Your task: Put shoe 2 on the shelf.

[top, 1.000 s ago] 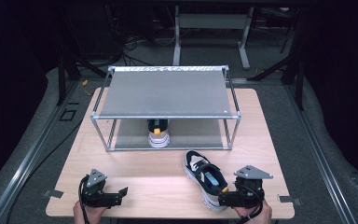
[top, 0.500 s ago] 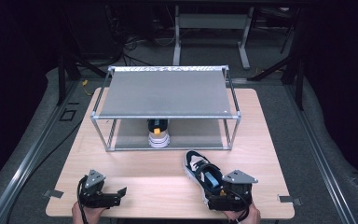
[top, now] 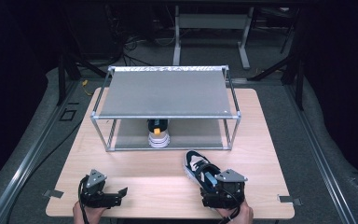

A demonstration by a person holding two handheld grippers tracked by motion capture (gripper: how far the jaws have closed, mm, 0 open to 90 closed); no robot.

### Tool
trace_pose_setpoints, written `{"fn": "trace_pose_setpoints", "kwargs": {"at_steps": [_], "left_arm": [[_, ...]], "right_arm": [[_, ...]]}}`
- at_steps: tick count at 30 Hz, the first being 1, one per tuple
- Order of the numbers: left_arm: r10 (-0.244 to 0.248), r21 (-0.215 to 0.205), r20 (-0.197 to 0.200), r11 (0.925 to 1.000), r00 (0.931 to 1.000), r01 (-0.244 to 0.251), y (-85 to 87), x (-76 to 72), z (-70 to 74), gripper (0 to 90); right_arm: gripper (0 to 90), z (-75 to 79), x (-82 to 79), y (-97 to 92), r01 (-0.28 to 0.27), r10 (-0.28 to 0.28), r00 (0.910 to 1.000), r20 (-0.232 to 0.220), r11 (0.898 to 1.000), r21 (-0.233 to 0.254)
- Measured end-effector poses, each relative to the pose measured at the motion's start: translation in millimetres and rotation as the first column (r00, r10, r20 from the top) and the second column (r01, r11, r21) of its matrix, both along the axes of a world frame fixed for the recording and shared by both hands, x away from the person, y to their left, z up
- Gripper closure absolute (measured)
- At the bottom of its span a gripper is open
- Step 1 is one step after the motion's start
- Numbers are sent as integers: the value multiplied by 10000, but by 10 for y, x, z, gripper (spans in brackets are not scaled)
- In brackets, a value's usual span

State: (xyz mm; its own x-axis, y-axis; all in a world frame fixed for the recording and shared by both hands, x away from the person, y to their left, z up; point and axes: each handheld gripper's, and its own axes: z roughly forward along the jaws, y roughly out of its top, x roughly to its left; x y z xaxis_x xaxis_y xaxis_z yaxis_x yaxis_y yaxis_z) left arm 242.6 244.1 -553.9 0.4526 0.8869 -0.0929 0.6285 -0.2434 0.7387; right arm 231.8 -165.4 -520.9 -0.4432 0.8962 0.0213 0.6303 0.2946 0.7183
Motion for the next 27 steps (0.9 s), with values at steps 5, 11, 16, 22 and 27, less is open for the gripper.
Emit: {"fn": "trace_pose_setpoints", "kwargs": {"at_steps": [5, 11, 16, 22, 27], "left_arm": [[-1, 7, 27, 10000, 10000, 1, 7, -9, -2, 0], [91, -47, -24, 9999, 10000, -91, 39, -19, -23, 0], [90, -49, 87, 9999, 9999, -90, 31, -27, -12, 0], [-246, -14, 198, 9997, 9995, 246, 16, -37, -6, 0], [-364, 88, 288, 9993, 9989, 362, -13, -55, -5, 1]], "right_arm": [[154, -62, 38, 31, 60, -60, 10000, 58, 9999, -89], [215, -92, 26, 10, 76, -77, 9996, 267, 10000, 41], [255, -102, 5, -4, 59, -66, 9988, 486, 9999, 145], [275, -90, -16, -12, -100, 91, 9975, 694, 9999, 137], [278, -14, -63, -34, -128, 113, 9960, 883, 9998, 163]]}}
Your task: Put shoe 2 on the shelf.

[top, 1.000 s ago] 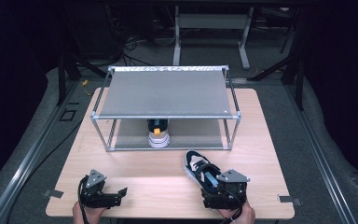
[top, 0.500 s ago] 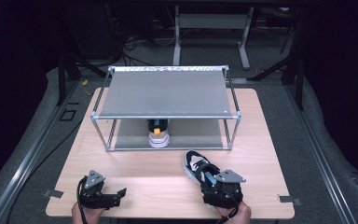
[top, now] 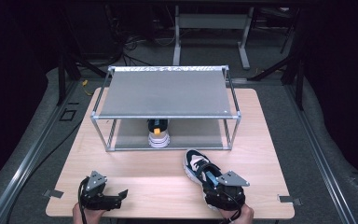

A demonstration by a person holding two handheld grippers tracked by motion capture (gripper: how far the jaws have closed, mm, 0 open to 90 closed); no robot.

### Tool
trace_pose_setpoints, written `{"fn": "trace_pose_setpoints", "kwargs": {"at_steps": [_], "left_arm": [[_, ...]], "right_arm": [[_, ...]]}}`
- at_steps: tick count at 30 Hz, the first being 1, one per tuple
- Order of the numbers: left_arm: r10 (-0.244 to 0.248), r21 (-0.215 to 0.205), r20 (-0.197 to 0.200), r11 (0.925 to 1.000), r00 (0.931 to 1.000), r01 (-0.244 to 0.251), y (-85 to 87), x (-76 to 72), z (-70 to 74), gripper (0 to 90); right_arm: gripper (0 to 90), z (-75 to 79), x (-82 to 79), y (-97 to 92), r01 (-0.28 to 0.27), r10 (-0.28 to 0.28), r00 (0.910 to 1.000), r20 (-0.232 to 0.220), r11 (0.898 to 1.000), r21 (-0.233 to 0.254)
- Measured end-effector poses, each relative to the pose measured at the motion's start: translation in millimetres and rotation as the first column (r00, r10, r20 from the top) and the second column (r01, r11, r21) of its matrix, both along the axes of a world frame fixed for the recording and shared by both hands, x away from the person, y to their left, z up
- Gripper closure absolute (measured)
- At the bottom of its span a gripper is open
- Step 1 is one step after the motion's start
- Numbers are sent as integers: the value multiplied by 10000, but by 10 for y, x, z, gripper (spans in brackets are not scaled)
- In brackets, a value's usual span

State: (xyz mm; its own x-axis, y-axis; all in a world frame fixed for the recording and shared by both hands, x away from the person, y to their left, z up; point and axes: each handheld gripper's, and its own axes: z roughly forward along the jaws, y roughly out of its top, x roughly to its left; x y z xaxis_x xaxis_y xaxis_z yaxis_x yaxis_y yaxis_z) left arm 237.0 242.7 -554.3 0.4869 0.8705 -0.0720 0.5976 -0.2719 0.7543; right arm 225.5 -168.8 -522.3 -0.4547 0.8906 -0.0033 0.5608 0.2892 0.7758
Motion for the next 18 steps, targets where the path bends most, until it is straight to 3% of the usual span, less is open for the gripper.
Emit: {"fn": "trace_pose_setpoints", "kwargs": {"at_steps": [8, 18], "left_arm": [[-87, 38, 88, 10000, 9999, 87, -19, -19, 17, 0], [-91, 39, 143, 10000, 9999, 90, 6, -37, 35, 1]], "right_arm": [[277, 121, -42, -44, 172, -170, 9993, 332, 9998, -49], [276, 235, 73, -27, 218, -215, 9986, 473, 9997, -58]]}}
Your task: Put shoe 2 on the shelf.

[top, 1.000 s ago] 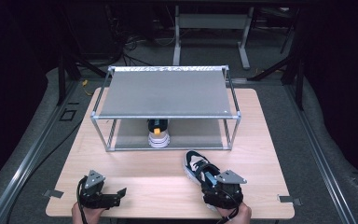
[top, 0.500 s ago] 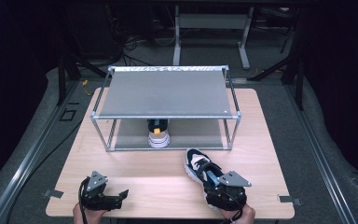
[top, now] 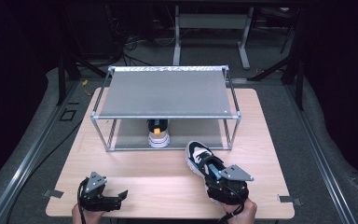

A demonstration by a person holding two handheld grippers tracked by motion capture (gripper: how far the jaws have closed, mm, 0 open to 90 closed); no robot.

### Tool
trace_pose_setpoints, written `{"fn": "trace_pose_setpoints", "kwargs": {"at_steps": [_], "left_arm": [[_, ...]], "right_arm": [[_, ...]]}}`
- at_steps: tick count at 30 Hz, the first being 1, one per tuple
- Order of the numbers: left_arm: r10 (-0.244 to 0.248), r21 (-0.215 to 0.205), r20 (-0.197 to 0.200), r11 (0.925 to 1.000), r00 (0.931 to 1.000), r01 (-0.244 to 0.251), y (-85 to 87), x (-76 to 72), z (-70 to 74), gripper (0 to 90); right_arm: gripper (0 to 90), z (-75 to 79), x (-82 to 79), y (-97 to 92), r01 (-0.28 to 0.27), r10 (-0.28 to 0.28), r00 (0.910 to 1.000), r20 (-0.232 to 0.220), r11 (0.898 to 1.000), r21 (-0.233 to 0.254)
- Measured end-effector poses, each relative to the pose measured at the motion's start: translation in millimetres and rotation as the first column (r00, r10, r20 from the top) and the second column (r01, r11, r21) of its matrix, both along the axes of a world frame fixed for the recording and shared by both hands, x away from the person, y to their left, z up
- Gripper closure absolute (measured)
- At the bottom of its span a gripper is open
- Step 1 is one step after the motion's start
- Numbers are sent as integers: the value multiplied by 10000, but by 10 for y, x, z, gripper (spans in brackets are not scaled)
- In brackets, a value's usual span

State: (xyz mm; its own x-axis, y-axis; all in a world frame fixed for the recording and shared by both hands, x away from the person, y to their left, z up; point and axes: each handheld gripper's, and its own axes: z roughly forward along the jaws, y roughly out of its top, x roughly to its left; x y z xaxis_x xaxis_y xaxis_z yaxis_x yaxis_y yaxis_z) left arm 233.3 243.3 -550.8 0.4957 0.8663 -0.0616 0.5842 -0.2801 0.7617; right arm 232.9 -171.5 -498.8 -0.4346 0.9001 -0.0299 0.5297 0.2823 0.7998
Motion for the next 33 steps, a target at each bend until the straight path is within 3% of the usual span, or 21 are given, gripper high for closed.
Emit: {"fn": "trace_pose_setpoints", "kwargs": {"at_steps": [15, 33], "left_arm": [[-34, -60, 140, 10000, 9999, 35, 4, -19, 39, 2], [77, -64, 190, 10000, 9998, -75, 78, -49, 60, 3]], "right_arm": [[277, 160, 287, 102, 253, -249, 9996, 100, 9991, -348], [276, 136, 725, 261, 558, -565, 9983, -174, 9978, -363]]}}
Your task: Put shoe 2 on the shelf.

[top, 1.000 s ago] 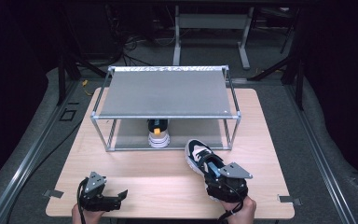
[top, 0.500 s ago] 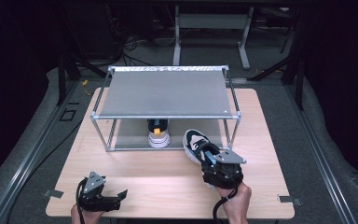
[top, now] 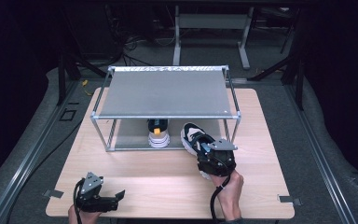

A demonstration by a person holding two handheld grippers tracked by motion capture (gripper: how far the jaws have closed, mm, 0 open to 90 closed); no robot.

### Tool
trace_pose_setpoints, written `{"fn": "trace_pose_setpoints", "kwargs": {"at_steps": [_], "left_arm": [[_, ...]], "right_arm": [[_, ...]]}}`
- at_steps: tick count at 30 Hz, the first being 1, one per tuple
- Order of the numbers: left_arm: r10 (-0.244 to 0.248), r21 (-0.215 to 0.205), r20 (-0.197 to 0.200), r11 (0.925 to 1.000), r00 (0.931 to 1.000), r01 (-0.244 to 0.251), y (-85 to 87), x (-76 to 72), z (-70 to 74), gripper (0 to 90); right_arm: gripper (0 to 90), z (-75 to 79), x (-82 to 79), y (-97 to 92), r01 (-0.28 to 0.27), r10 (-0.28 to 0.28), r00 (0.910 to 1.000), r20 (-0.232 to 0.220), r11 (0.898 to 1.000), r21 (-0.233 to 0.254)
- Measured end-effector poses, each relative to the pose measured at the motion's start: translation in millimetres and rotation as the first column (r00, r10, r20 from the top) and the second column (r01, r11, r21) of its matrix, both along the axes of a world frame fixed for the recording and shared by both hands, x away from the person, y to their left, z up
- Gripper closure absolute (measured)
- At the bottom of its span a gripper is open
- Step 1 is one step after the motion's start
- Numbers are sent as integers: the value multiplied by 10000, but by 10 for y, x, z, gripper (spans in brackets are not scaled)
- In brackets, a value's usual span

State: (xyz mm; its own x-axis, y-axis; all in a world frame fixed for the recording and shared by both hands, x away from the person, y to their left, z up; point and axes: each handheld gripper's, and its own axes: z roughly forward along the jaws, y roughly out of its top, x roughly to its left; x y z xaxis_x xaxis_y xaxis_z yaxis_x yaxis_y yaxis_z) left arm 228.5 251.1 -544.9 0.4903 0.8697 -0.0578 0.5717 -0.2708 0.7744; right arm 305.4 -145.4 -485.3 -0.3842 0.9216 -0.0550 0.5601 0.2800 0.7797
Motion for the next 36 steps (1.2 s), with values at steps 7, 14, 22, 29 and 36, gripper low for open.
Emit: {"fn": "trace_pose_setpoints", "kwargs": {"at_steps": [7, 14, 22, 29, 36], "left_arm": [[23, -68, 131, 10000, 9999, -22, 30, -21, 35, 4], [102, -82, 158, 9999, 9998, -101, 49, -45, 50, 7], [131, -202, 109, 9997, 9999, -129, 89, -34, 38, 12], [144, -212, -17, 9997, 9999, -144, 105, -22, 6, 11], [107, -194, 4, 9998, 9999, -107, 75, -37, -8, 12]], "right_arm": [[276, -22, 202, 100, 189, -189, 9997, -149, 9998, -31], [275, -53, 380, 242, 481, -486, 9985, -253, 9986, -224], [274, -159, 631, 355, 1093, -1107, 9930, -422, 9934, -349], [264, -244, 775, 453, 1222, -1207, 9898, -757, 9924, 153], [191, -337, 815, 521, 1466, -1428, 9845, -1022, 9887, 308]]}}
